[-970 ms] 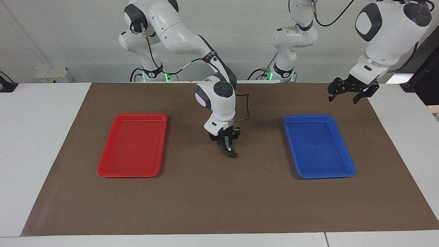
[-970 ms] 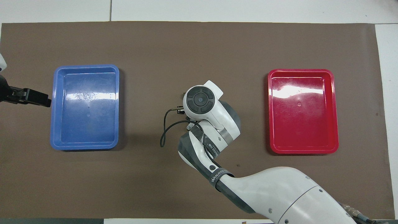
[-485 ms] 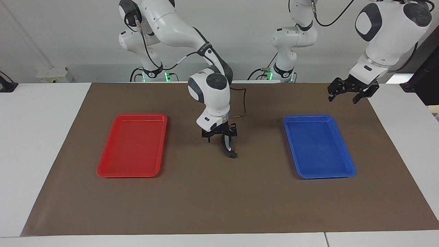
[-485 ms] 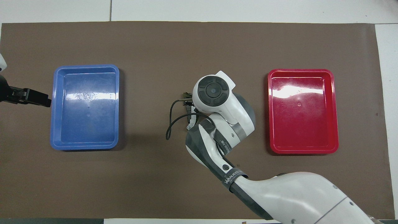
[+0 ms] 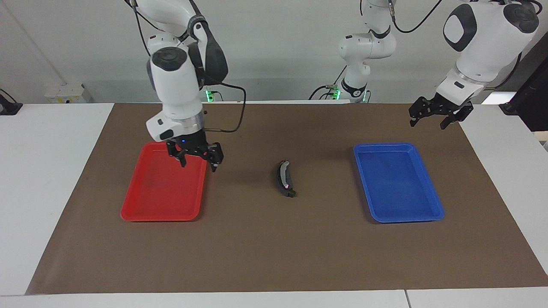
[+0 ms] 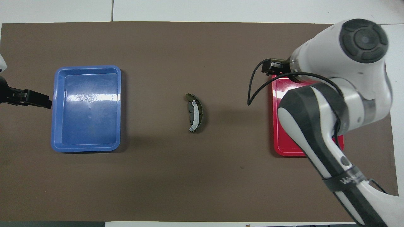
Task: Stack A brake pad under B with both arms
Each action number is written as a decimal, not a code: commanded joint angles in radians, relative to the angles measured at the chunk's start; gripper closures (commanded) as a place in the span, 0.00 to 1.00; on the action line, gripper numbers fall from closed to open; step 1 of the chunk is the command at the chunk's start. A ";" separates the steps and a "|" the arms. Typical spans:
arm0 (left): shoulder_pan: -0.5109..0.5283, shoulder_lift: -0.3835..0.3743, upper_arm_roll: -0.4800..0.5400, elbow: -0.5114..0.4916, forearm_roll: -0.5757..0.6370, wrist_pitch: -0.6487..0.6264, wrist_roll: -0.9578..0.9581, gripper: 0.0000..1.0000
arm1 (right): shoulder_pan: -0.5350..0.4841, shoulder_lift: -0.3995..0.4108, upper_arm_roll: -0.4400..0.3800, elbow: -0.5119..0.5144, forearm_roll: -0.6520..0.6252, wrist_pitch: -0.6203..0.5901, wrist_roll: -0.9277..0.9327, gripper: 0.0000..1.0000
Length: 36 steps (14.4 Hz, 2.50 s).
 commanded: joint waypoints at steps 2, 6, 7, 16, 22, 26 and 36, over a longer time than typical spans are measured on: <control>0.009 -0.026 -0.007 -0.027 0.004 0.004 0.006 0.01 | -0.113 -0.116 0.018 -0.018 -0.011 -0.127 -0.159 0.00; 0.009 -0.026 -0.007 -0.027 0.004 0.004 0.004 0.01 | -0.161 -0.167 0.015 0.076 0.001 -0.354 -0.226 0.00; 0.009 -0.026 -0.007 -0.027 0.004 0.004 0.006 0.01 | -0.174 -0.167 0.014 0.114 0.009 -0.414 -0.227 0.00; 0.009 -0.026 -0.007 -0.027 0.004 0.004 0.004 0.01 | -0.070 -0.190 -0.132 0.114 0.038 -0.508 -0.284 0.00; 0.009 -0.026 -0.007 -0.027 0.004 0.004 0.004 0.01 | -0.072 -0.170 -0.129 0.163 0.040 -0.494 -0.333 0.00; 0.009 -0.026 -0.007 -0.027 0.004 0.004 0.004 0.01 | -0.070 -0.158 -0.129 0.188 0.040 -0.529 -0.397 0.00; 0.009 -0.026 -0.007 -0.027 0.004 0.004 0.006 0.01 | -0.078 -0.164 -0.131 0.174 0.105 -0.531 -0.424 0.00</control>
